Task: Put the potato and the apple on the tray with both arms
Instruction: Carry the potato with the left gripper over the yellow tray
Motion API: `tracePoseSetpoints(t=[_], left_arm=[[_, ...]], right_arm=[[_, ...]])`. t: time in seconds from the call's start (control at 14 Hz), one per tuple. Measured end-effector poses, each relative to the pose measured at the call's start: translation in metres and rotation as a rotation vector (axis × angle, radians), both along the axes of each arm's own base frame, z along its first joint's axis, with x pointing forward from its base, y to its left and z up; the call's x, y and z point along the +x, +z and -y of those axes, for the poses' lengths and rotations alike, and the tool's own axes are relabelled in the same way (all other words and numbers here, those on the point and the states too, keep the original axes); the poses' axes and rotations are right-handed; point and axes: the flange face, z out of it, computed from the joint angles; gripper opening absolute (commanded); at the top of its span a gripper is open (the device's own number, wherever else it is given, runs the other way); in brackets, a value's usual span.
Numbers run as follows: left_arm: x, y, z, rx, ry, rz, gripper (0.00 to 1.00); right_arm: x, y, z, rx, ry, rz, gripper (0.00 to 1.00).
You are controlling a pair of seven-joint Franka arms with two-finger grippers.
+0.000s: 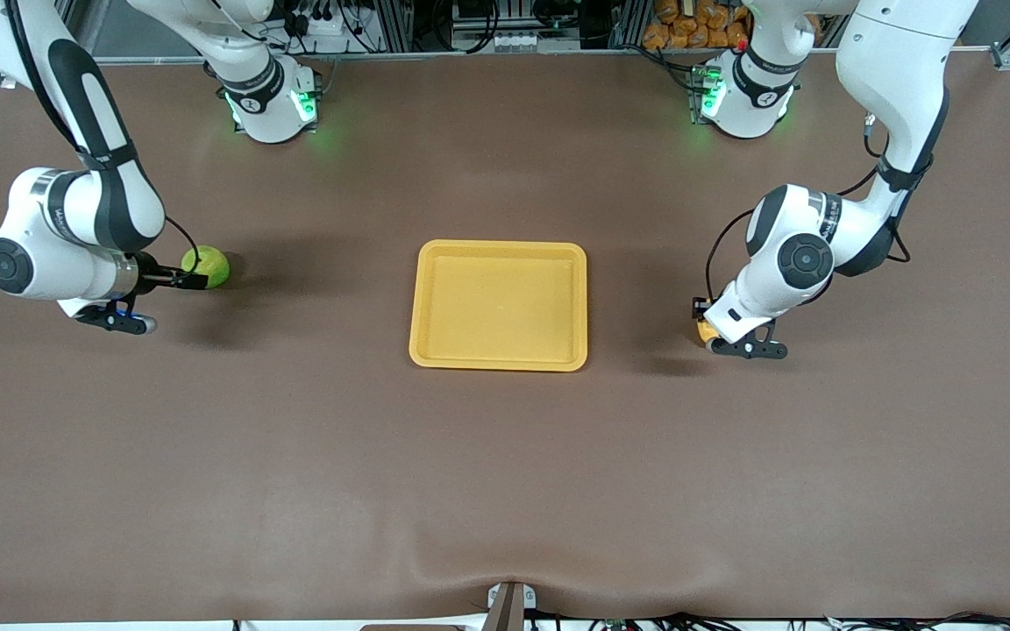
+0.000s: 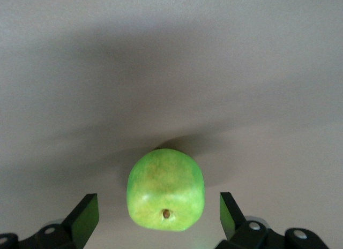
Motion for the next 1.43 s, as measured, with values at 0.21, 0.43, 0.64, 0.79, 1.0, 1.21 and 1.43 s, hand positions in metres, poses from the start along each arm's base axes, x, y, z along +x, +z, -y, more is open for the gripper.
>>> tracePoseSetpoints(t=[0.21, 0.43, 0.64, 0.79, 1.0, 1.21, 1.43], left_arm=[[0.0, 0.0, 0.001, -0.001, -0.002, 0.002, 0.17], [0.0, 0.001, 0.004, -0.002, -0.009, 0.006, 0.17], [0.003, 0.005, 0.007, -0.005, -0.013, 0.015, 0.16], [0.005, 0.009, 0.014, -0.011, -0.023, 0.023, 0.15], [0.007, 0.016, 0.021, -0.019, -0.034, 0.038, 0.14], [0.01, 0.024, 0.032, -0.029, -0.046, 0.055, 0.13], [0.012, 0.038, 0.059, -0.05, -0.049, 0.075, 0.13]], right_arm=[[-0.01, -0.012, 0.0, 0.0, -0.003, 0.001, 1.0], [-0.014, -0.015, 0.002, 0.001, -0.009, -0.003, 1.0], [-0.021, -0.024, 0.001, -0.001, -0.009, 0.012, 1.0], [-0.027, -0.03, 0.0, -0.002, -0.008, 0.025, 1.0], [-0.031, -0.035, -0.001, -0.004, -0.008, 0.034, 0.87], [-0.03, -0.034, -0.001, -0.005, -0.007, 0.041, 0.41], [-0.03, -0.033, -0.001, -0.005, -0.006, 0.042, 0.09]])
